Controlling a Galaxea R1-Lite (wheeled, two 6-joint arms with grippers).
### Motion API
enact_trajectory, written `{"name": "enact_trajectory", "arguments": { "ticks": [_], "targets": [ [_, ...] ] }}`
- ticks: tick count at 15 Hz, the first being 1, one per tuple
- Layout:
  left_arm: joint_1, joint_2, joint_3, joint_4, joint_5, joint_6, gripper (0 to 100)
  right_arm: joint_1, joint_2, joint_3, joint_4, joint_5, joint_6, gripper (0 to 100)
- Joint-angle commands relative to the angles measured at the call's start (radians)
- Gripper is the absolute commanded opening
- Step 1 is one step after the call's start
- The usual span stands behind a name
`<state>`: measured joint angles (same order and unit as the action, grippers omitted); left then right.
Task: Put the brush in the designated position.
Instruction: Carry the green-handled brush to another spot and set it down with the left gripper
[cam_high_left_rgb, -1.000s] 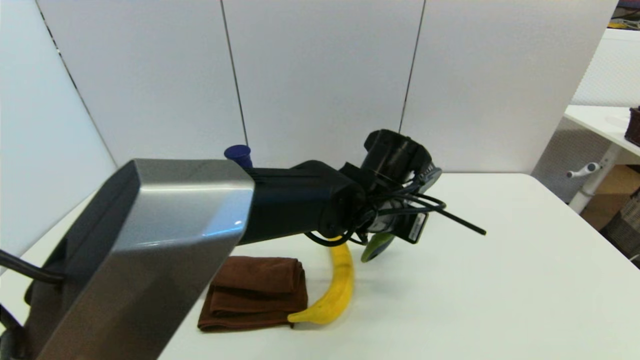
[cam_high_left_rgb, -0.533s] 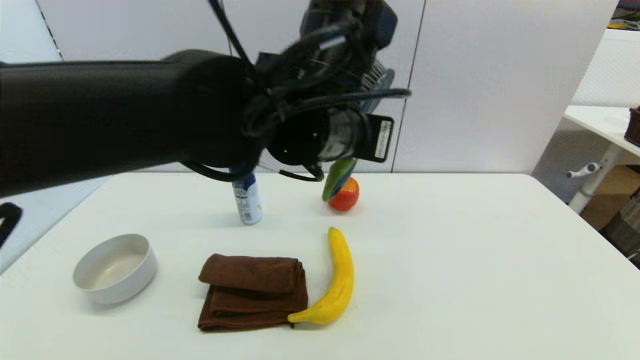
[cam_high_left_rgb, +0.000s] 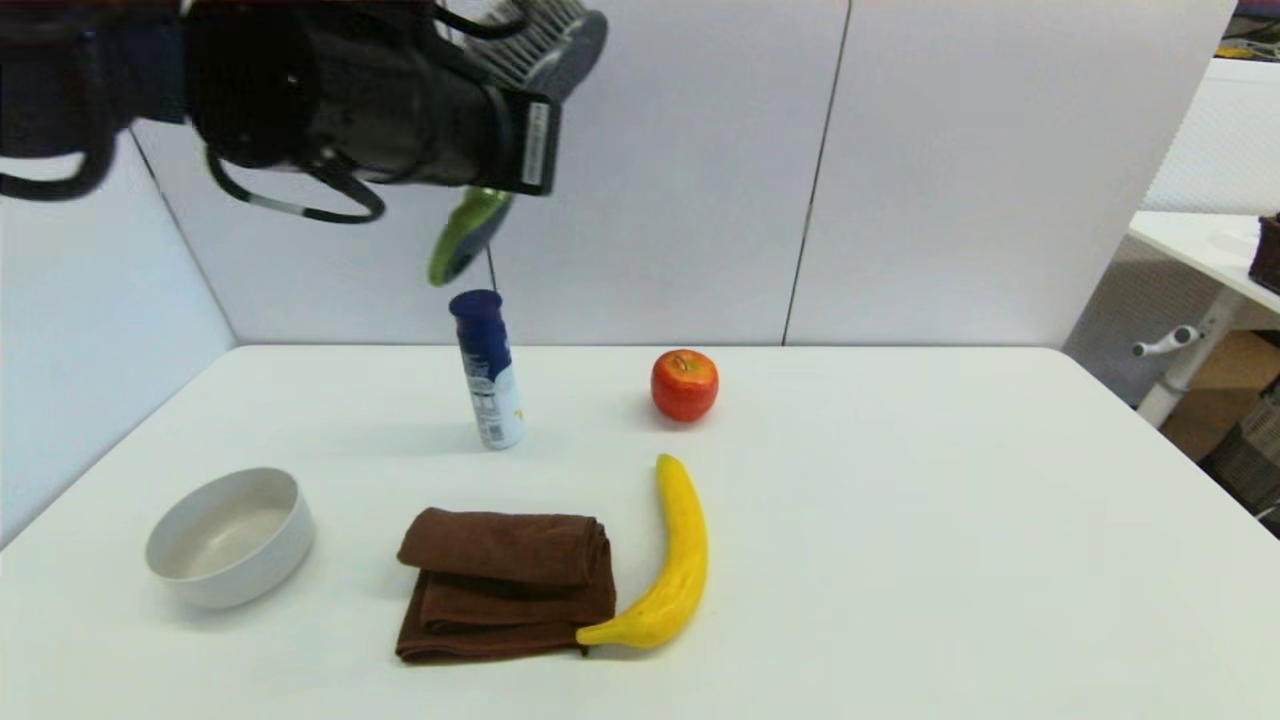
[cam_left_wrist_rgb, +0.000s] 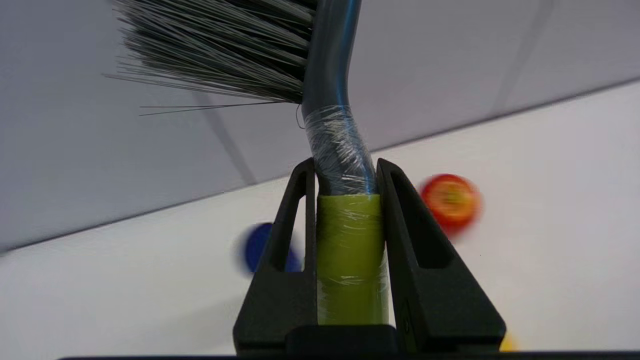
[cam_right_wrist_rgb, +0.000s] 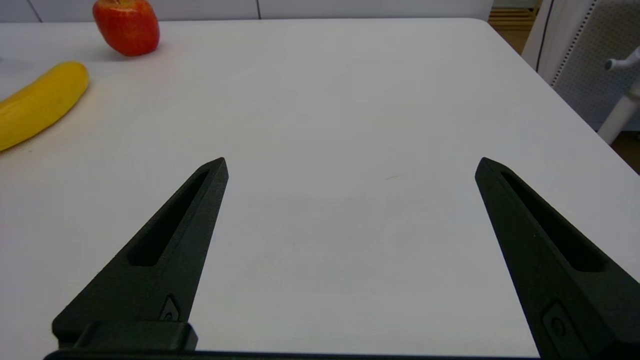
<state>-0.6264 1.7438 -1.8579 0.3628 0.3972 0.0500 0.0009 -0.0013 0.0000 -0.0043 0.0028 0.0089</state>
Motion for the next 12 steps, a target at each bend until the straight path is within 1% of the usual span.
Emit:
{"name": "enact_trajectory", "arguments": {
  "ticks": [1, 3, 5, 7, 8, 10, 12],
  "targets": [
    [0.198, -0.168, 0.147, 0.005, -0.081, 0.037, 0, 0.001, 0.001, 0.000, 0.000, 0.000, -0.001, 100],
    [0.297, -0.236, 0.238, 0.004, -0.155, 0.050, 0, 0.001, 0.001, 0.000, 0.000, 0.000, -0.001, 100],
    [0.401, -0.271, 0.279, -0.001, -0.232, 0.099, 0, 0.001, 0.001, 0.000, 0.000, 0.000, -0.001, 100],
    [0.493, -0.282, 0.299, -0.005, -0.351, 0.145, 0, 0.001, 0.001, 0.000, 0.000, 0.000, -0.001, 100],
    [0.545, -0.283, 0.313, -0.013, -0.445, 0.191, 0, 0.001, 0.001, 0.000, 0.000, 0.000, -0.001, 100],
    [0.597, -0.273, 0.330, -0.018, -0.560, 0.294, 0, 0.001, 0.001, 0.000, 0.000, 0.000, -0.001, 100],
    [0.633, -0.254, 0.327, -0.019, -0.637, 0.380, 0, -0.001, 0.001, 0.000, 0.000, 0.000, 0.002, 100]
  ]
}}
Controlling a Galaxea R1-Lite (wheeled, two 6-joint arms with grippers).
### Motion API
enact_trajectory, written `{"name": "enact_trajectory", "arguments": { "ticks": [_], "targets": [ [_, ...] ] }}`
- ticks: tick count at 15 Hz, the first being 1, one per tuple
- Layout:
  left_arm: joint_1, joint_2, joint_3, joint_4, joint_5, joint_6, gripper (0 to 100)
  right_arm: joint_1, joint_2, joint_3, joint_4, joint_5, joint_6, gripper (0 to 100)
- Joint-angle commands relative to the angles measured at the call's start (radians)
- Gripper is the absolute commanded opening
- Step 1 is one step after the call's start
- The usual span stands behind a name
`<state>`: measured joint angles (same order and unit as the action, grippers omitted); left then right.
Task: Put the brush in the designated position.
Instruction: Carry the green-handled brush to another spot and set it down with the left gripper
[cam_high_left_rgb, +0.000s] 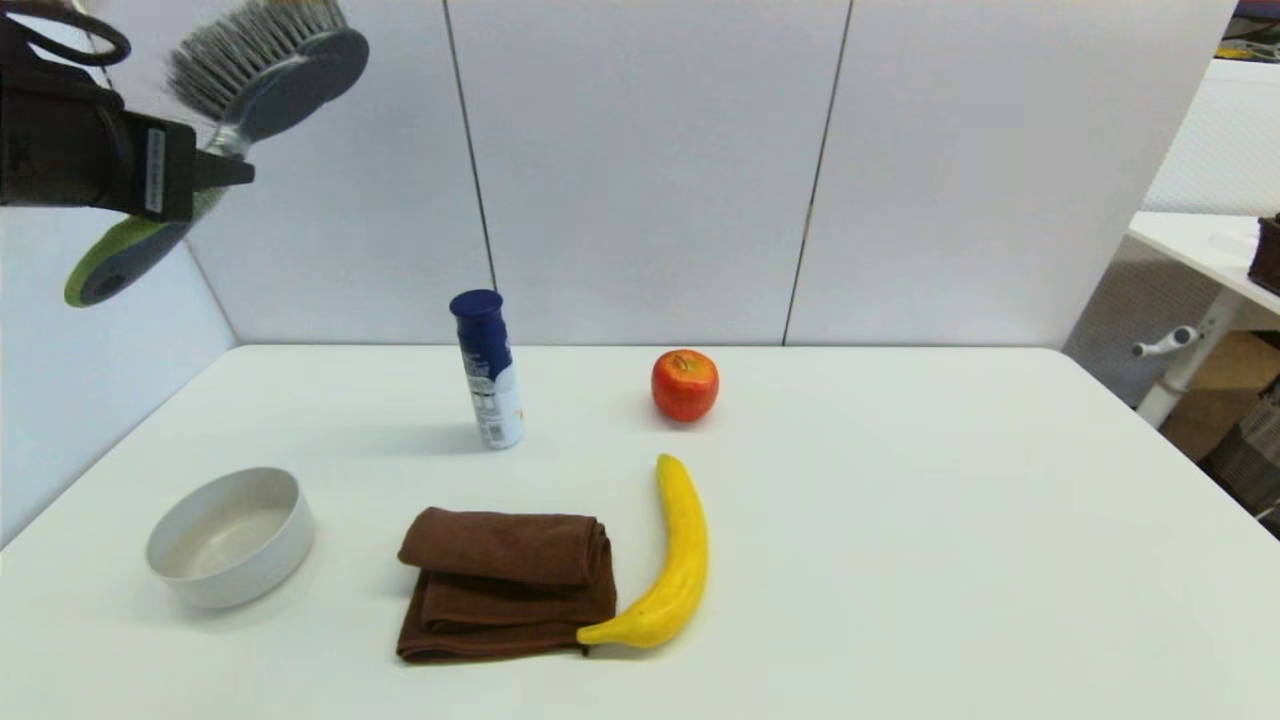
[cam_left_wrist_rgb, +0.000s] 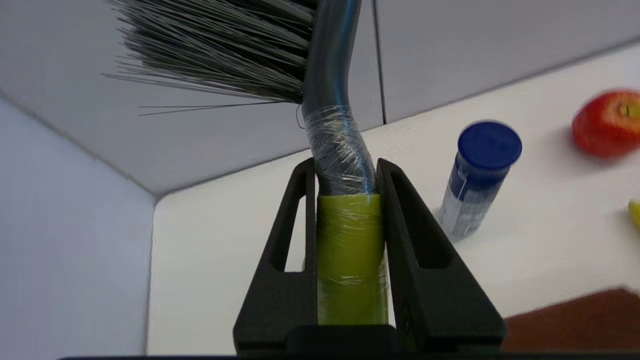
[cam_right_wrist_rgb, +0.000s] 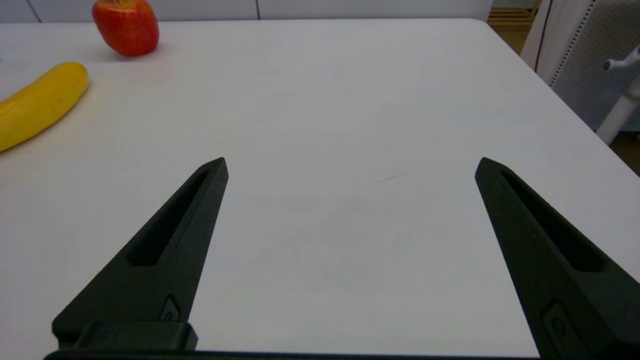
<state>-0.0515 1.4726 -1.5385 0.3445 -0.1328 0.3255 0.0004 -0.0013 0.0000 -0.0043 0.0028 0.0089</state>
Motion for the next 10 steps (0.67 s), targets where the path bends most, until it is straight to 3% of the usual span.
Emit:
{"name": "enact_trajectory", "arguments": {
  "ticks": [1, 4, 10],
  "targets": [
    [0.068, 0.026, 0.006, -0.001, -0.148, 0.135, 0, 0.001, 0.001, 0.000, 0.000, 0.000, -0.001, 100],
    [0.107, 0.055, 0.012, 0.004, -0.261, 0.283, 0, 0.000, 0.001, 0.000, 0.000, 0.000, -0.001, 100],
    [0.121, 0.109, 0.020, 0.027, -0.357, 0.520, 0, 0.001, 0.001, 0.000, 0.000, 0.000, -0.001, 100]
  ]
}}
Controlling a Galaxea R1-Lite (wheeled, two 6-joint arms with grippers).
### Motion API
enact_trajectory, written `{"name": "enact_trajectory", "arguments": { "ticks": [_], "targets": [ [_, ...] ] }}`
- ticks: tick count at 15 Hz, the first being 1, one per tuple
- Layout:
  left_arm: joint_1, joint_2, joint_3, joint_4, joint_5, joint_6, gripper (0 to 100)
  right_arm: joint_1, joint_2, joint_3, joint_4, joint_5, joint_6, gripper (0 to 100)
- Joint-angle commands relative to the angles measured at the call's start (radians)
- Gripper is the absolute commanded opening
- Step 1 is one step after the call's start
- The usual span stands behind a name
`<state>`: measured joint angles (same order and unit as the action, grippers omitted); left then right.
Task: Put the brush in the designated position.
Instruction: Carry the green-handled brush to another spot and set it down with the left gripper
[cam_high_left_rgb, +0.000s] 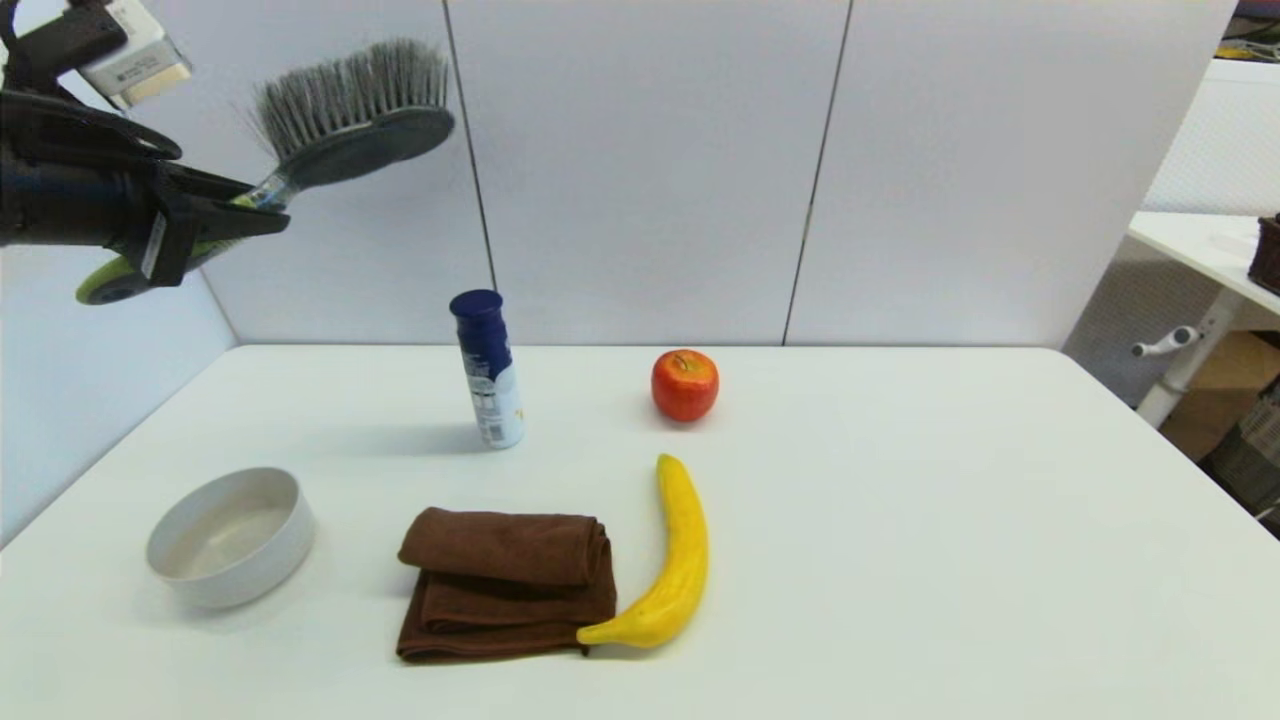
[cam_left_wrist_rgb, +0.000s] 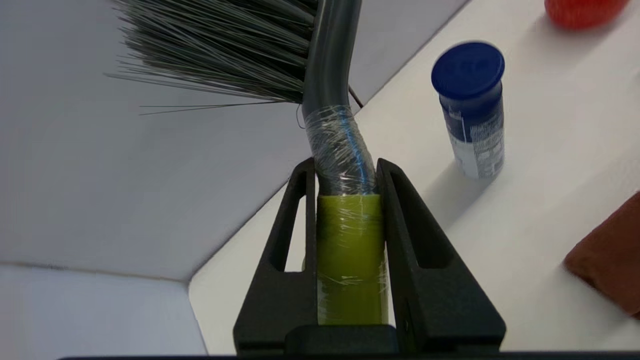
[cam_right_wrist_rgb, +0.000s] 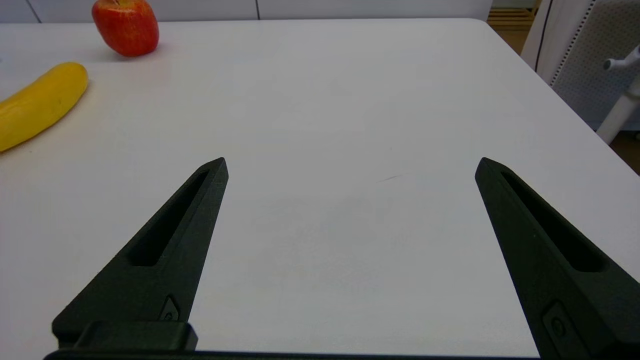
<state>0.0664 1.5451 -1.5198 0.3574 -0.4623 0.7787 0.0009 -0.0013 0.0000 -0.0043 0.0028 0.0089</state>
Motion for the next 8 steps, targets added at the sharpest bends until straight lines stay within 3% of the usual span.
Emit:
{"name": "enact_trajectory", "arguments": {
  "ticks": [1, 8],
  "targets": [
    [0.004, 0.041, 0.001, 0.026, -0.052, 0.085, 0, 0.001, 0.001, 0.000, 0.000, 0.000, -0.001, 100],
    [0.053, 0.122, 0.000, 0.268, -0.197, 0.407, 0, 0.001, 0.001, 0.000, 0.000, 0.000, 0.002, 100]
  ]
}}
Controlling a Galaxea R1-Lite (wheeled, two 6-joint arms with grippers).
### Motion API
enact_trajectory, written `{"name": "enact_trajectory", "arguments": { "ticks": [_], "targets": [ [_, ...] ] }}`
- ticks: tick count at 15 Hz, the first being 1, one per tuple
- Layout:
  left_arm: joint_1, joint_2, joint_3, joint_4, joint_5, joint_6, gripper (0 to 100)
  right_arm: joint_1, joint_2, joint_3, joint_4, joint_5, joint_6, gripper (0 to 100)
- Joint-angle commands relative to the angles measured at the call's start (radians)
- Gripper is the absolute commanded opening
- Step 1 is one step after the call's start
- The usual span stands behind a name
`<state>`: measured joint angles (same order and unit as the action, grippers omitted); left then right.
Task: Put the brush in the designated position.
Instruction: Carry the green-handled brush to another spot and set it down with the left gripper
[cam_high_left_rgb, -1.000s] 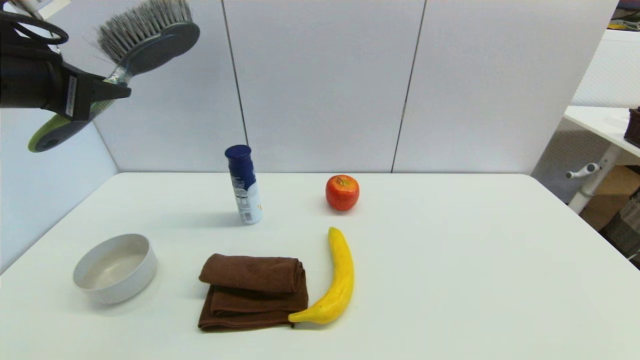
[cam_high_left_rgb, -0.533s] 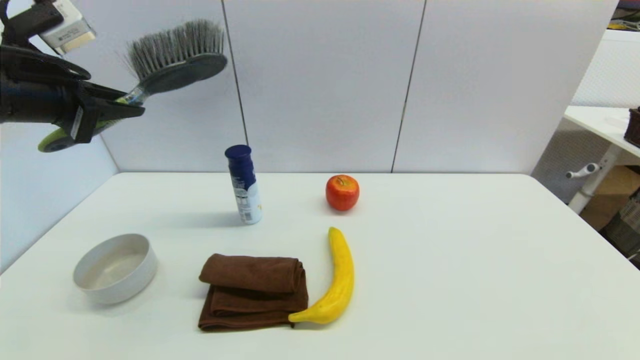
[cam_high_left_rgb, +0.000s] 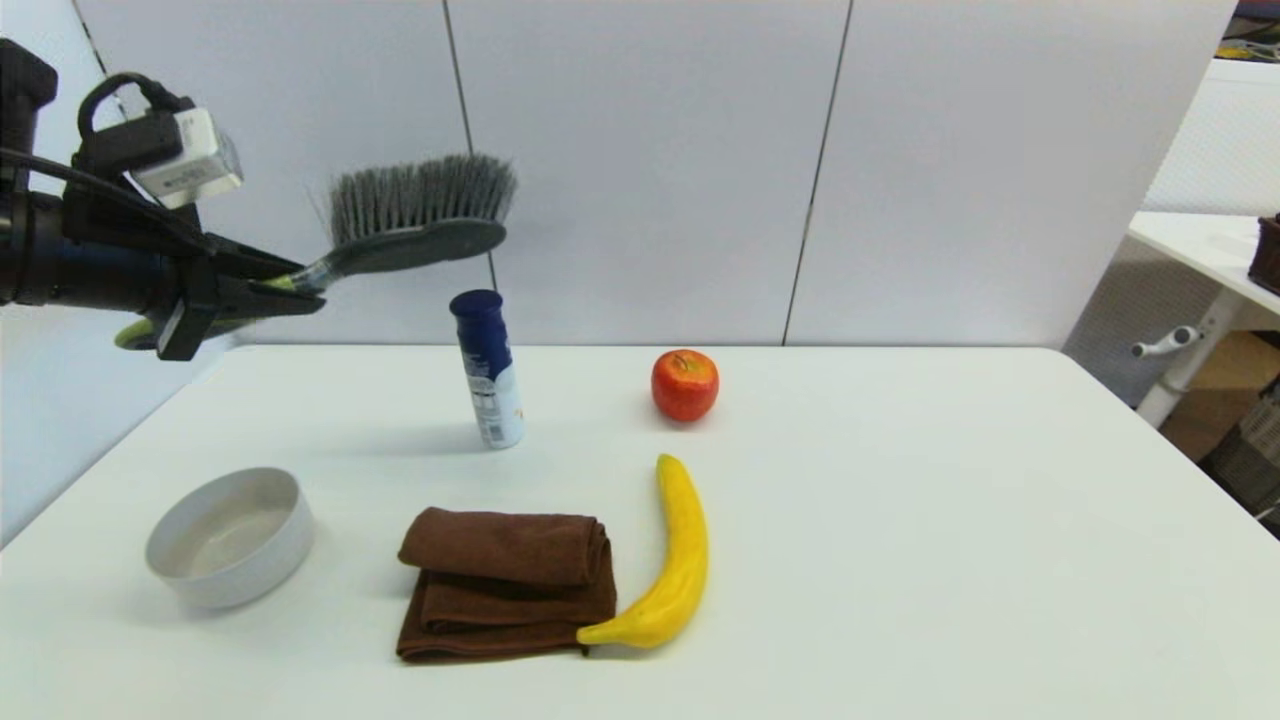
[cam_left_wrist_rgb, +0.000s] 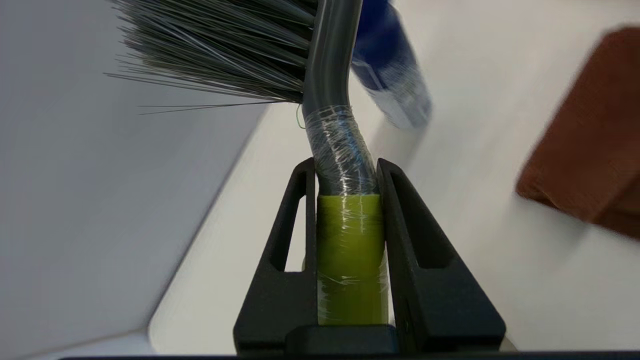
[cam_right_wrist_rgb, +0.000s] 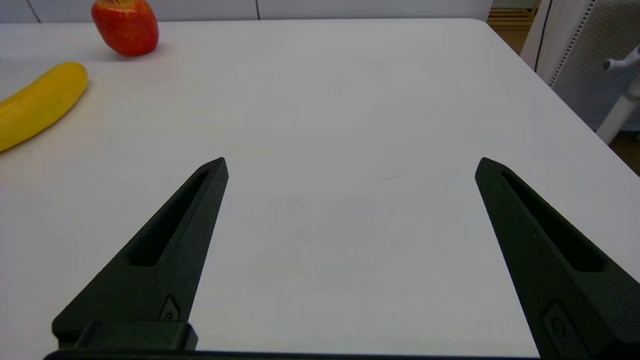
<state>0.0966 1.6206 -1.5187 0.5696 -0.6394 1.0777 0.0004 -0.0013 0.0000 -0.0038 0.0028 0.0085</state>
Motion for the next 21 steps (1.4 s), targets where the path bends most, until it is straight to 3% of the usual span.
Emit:
{"name": "enact_trajectory", "arguments": {
  "ticks": [1, 6, 10, 12, 14, 21],
  "targets": [
    [0.031, 0.056, -0.001, 0.069, -0.019, 0.151, 0, 0.000, 0.001, 0.000, -0.001, 0.000, -0.001, 100],
    [0.124, 0.068, -0.006, 0.073, -0.028, 0.297, 0, 0.001, 0.001, 0.000, -0.001, 0.000, -0.001, 100],
    [0.196, 0.087, 0.000, 0.081, -0.126, 0.476, 0, 0.000, 0.001, 0.000, -0.001, 0.000, 0.002, 100],
    [0.233, 0.104, 0.000, 0.154, -0.192, 0.604, 0, 0.001, 0.001, 0.000, -0.001, 0.000, -0.001, 100],
    [0.296, 0.104, 0.000, 0.306, -0.200, 0.723, 0, 0.001, 0.001, 0.000, -0.001, 0.000, -0.001, 100],
    [0.357, 0.150, -0.006, 0.299, -0.191, 0.720, 0, 0.001, 0.001, 0.000, -0.001, 0.000, 0.002, 100]
  ]
}}
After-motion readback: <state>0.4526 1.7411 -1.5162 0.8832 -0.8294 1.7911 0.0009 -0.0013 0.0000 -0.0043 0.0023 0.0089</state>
